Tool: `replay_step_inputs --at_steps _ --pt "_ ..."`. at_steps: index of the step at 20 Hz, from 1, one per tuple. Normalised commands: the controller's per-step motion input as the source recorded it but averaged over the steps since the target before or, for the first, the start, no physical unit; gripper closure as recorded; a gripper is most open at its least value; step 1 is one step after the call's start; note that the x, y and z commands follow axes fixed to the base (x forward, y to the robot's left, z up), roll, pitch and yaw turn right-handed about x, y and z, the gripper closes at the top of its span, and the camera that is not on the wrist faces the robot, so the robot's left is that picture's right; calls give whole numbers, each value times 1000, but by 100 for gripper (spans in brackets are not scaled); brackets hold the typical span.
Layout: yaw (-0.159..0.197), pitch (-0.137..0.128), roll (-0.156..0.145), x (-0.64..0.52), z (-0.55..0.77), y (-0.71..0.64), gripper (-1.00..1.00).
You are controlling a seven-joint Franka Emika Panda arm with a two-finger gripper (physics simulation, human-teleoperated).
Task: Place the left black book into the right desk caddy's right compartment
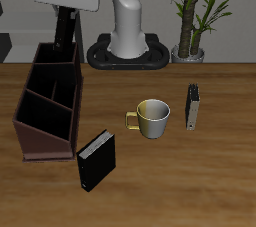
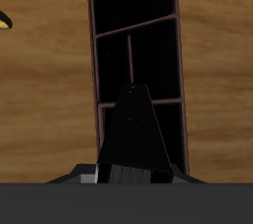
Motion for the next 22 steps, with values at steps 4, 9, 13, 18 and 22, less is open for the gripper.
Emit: replay_step_inputs --at_steps 4,9,13,18,22 --pt "-27 0 -71 -108 -117 -333 100" --pt "-17 2 -36 -38 -106 -164 100" --pt "-16 19 -35 34 -126 -131 100" --pt "-16 5 -8 7 -63 -35 100" --pt "-20 21 -10 -43 -114 -25 100"
